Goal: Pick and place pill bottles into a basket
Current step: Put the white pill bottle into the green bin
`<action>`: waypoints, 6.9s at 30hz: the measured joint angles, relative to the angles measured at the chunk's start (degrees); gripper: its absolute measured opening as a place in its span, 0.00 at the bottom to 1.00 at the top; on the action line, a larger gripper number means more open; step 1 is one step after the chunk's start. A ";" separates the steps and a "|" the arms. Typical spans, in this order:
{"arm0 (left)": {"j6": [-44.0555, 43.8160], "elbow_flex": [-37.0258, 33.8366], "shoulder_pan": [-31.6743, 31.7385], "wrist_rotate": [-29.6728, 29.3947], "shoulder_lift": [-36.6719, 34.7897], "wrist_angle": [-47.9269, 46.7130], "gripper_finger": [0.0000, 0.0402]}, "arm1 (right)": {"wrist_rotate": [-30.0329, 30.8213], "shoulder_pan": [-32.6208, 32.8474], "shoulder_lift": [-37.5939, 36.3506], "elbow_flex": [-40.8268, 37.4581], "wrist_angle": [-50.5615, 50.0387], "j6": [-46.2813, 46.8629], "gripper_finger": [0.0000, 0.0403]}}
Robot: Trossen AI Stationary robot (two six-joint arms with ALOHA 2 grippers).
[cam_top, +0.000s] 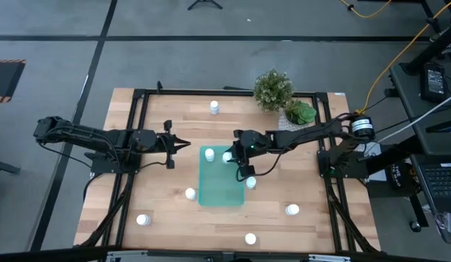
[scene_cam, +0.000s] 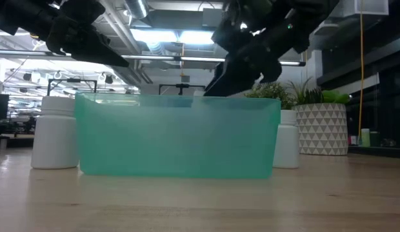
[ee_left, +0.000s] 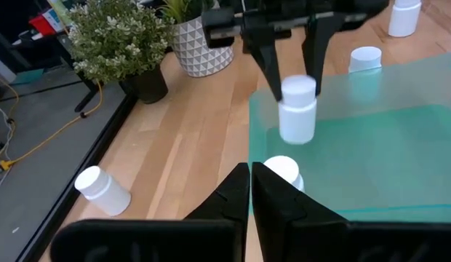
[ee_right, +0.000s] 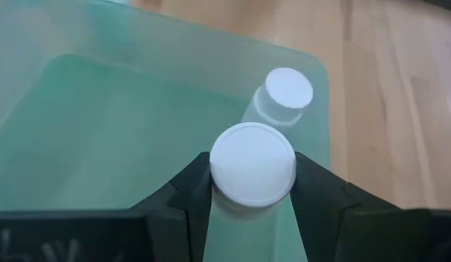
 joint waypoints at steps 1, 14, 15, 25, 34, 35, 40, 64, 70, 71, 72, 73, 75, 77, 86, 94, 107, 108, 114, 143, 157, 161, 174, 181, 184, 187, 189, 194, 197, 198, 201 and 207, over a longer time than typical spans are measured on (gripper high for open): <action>0.00 0.00 0.00 0.00 0.00 0.00 0.03 | 0.36 0.00 0.55 0.00 0.47 -0.26 0.37; 0.00 0.00 0.00 -0.05 -0.01 0.00 0.01 | 3.16 0.02 3.36 -0.04 1.27 -1.12 0.37; 0.00 0.00 0.00 -0.05 -0.02 0.00 0.02 | 3.17 0.01 3.36 -0.04 1.25 -1.12 0.37; 0.00 0.00 0.00 -0.03 -0.02 0.00 0.02 | 3.16 -0.02 4.05 -0.04 0.98 -0.91 0.40; -0.02 0.00 0.00 -0.03 -0.01 0.00 0.02 | 3.22 -0.06 4.04 -0.04 1.29 -0.78 0.46; -0.02 0.00 0.00 -0.03 -0.02 0.00 0.03 | 3.24 -0.04 4.04 -0.04 1.31 -0.78 0.46; -0.02 0.00 0.00 -0.03 -0.02 0.00 0.04 | 3.27 -0.16 4.04 -0.04 1.29 -0.77 0.47; -0.18 0.00 0.00 0.00 -0.02 -0.02 0.08 | 7.21 -0.37 4.04 -0.04 1.32 0.39 0.47; -0.19 0.00 0.01 0.00 -0.01 -0.02 0.09 | 7.21 -0.37 4.04 -0.04 1.26 0.41 0.47; -0.17 0.00 0.00 0.00 -0.02 -0.02 0.09 | 7.21 -0.37 4.04 -0.04 1.25 0.41 0.47; -0.18 0.00 0.00 0.00 -0.01 0.00 0.09 | 7.21 -0.37 4.04 -0.04 1.26 0.45 0.47; -0.19 0.00 0.00 0.00 -0.02 -0.02 0.09 | 7.21 -0.37 4.04 -0.04 1.25 0.55 0.47; -0.17 0.00 0.01 0.00 -0.01 0.00 0.10 | 7.21 -0.37 4.04 -0.04 1.24 1.18 0.47; -0.17 0.00 0.00 0.00 0.00 0.00 0.10 | 7.21 -0.37 4.04 -0.04 1.24 1.98 0.47; -0.20 0.00 0.02 0.02 -0.02 -0.02 0.11 | 6.74 -0.37 4.01 -0.04 1.07 1.98 0.47; -0.20 0.00 0.00 0.02 0.00 0.00 0.11 | 6.62 -0.37 4.01 -0.04 -0.71 1.77 0.46; -0.21 0.00 0.00 0.02 -0.02 -0.02 0.12 | 6.59 -0.37 4.01 -0.04 0.08 2.07 0.50; -0.22 0.00 0.00 0.02 -0.02 -0.01 0.12 | 6.59 -0.37 4.01 -0.04 0.08 2.11 0.53; -0.39 0.00 0.01 0.02 -0.02 -0.02 0.12 | 6.59 -0.37 4.01 -0.04 0.19 2.08 0.62; -1.53 0.00 0.02 0.02 0.00 -0.52 0.17 | 6.47 -0.56 -14.49 -0.82 -7.75 -7.00 0.62; -1.53 0.00 0.02 0.02 0.00 -0.57 0.17 | 3.98 -2.57 -26.57 -18.45 9.24 -2.36 0.62; -1.51 0.00 0.02 0.02 0.00 -0.55 0.17 | 4.01 -2.64 -27.18 -20.19 10.30 -0.95 0.62; -2.26 0.00 0.02 0.04 0.00 -0.50 0.17 | 0.15 -2.62 -26.31 -20.48 6.98 4.69 0.62; -6.08 0.00 0.00 6.06 0.00 -0.99 0.14 | -9.38 -1.23 -26.41 -18.59 -5.05 11.10 0.62; -6.10 0.00 0.02 8.70 0.00 -1.05 0.13 | -9.21 0.42 -26.41 -17.20 -10.36 12.73 0.62; -8.27 0.00 0.00 9.36 0.00 -1.01 0.10 | -6.98 3.10 -26.41 -15.08 -16.04 14.99 0.62; -10.79 0.00 0.00 9.36 0.00 -1.01 0.08 | -3.68 5.30 -26.41 -13.51 -20.33 15.62 0.62; -12.51 0.00 0.00 9.53 0.00 -0.96 0.04 | 1.85 10.66 -26.41 -11.56 -22.45 15.59 0.62; -11.28 0.00 0.00 9.49 0.00 -0.94 0.03 | 2.38 13.19 -26.41 -11.45 -21.81 16.76 0.62; -10.94 0.00 0.00 9.36 0.00 -0.94 0.03 | 2.75 13.90 -26.41 -11.45 -21.79 17.55 0.62; -10.09 0.00 0.00 8.98 0.00 -0.92 0.03 | 4.14 15.71 -26.41 -11.45 -20.61 20.84 0.62; -10.08 0.00 0.00 8.91 -0.01 0.01 0.07 | 7.06 18.80 -26.06 -11.45 -18.84 23.15 0.62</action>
